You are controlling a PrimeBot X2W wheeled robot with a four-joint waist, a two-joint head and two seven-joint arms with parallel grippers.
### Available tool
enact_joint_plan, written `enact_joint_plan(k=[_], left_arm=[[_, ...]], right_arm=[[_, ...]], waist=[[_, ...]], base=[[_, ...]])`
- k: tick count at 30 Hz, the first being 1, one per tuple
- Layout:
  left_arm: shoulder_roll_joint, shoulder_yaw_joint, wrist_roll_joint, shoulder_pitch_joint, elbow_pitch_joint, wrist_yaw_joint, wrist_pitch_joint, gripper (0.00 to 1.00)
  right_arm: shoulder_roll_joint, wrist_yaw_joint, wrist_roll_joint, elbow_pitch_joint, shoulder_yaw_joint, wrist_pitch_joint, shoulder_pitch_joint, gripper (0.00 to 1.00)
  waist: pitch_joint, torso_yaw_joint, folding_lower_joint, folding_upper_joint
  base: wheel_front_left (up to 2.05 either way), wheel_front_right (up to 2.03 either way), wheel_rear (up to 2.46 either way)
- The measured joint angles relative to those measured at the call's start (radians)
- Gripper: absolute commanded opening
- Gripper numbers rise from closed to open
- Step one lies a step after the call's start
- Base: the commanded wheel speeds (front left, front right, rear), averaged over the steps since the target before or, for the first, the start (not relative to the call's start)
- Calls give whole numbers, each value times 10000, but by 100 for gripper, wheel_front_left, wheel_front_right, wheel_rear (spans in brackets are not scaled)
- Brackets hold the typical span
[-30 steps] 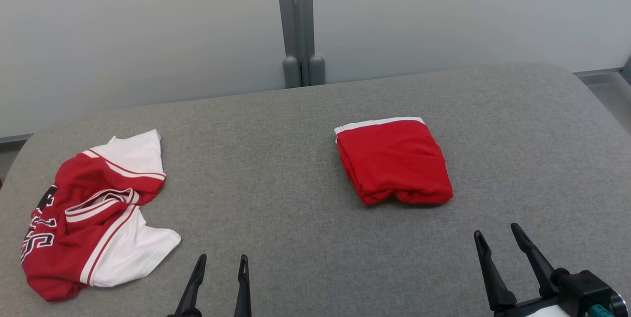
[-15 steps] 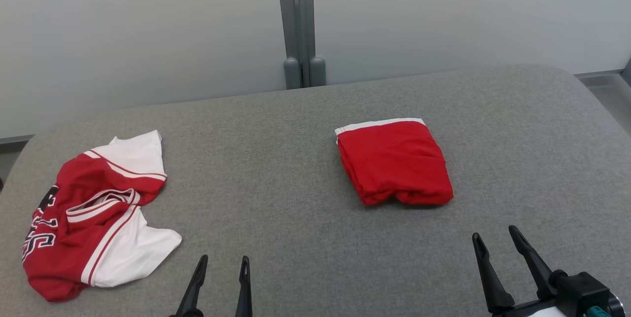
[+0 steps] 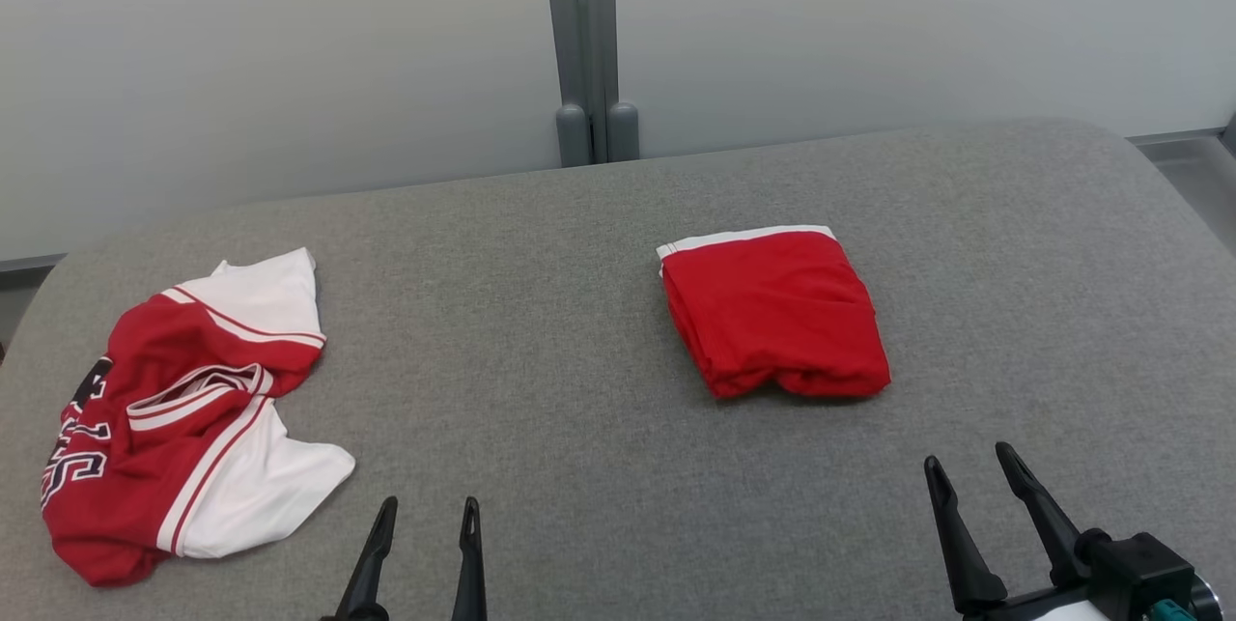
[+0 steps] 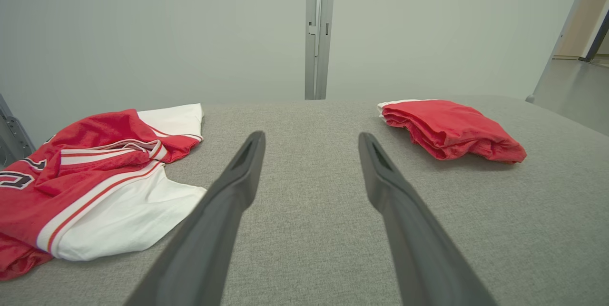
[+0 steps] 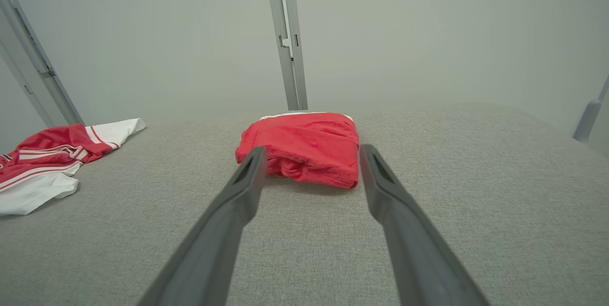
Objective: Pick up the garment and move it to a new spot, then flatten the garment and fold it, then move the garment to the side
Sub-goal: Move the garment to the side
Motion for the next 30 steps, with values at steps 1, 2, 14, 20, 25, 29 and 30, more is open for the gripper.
enact_joint_plan(k=[1, 2, 14, 20, 25, 29, 30], left_arm=[[0, 4, 0, 5, -6, 0, 0, 100], [0, 10, 0, 8, -13, 0, 0, 100], [0, -4, 2, -41, -188, 27, 0, 100], [0, -81, 205, -799, -458, -17, 0, 100], [0, -146, 286, -1315, -541, -31, 0, 100], [0, -217, 286, -1662, -529, -33, 0, 100], [0, -253, 286, -1742, -522, -36, 0, 100]], right_arm=[[2, 0, 0, 0, 0, 0, 0, 100], [4, 0, 4, 0, 0, 0, -1, 100], [-25, -2, 301, 224, 121, 0, -351, 100], [-217, -2, 1174, 393, -23, 0, -1854, 100], [-965, -6, 2723, 1501, 337, 0, -3195, 100], [-2033, -10, 4633, 2533, 1267, 658, -4474, 100], [-2314, -8, 5185, 2637, 1471, 1060, -4838, 100]], waist=[[13, 1, 0, 0], [29, 3, 0, 0], [610, 30, 0, 0], [1471, 72, 0, 0], [2294, 145, 0, 0], [2895, 225, 0, 0], [3039, 250, 0, 0]], base=[[0, 0, 0], [0, 0, 0], [0, 0, 0], [0, 0, 0], [0, 0, 0], [0, 0, 0], [0, 0, 0]])
